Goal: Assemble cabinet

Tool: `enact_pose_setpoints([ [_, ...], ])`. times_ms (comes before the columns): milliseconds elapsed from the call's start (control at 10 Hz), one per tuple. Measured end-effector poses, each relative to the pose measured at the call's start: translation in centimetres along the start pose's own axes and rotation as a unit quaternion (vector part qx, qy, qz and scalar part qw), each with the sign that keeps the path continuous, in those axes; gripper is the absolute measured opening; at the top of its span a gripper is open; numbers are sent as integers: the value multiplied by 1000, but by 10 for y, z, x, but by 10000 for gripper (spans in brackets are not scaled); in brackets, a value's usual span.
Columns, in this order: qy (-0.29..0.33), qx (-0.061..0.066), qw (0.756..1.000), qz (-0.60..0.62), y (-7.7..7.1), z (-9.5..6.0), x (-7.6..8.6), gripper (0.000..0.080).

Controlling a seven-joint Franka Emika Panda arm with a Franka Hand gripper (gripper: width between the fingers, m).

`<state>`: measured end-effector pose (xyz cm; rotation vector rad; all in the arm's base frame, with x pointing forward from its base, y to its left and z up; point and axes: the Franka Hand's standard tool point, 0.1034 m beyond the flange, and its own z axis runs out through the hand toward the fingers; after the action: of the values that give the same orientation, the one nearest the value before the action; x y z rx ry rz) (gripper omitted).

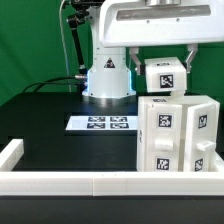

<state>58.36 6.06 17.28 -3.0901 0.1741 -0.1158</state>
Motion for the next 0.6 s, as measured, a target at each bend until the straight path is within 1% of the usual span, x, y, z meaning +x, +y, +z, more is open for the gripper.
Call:
enact_pose_setpoints([
  [100,1,-5,1000,-26,-4,1,1,560],
  [200,1,-5,1000,-28,-8,1,1,560],
  [400,1,-5,1000,-27,-7,1,1,560],
  [600,20,-3,999,-40,-12,2,4,560],
])
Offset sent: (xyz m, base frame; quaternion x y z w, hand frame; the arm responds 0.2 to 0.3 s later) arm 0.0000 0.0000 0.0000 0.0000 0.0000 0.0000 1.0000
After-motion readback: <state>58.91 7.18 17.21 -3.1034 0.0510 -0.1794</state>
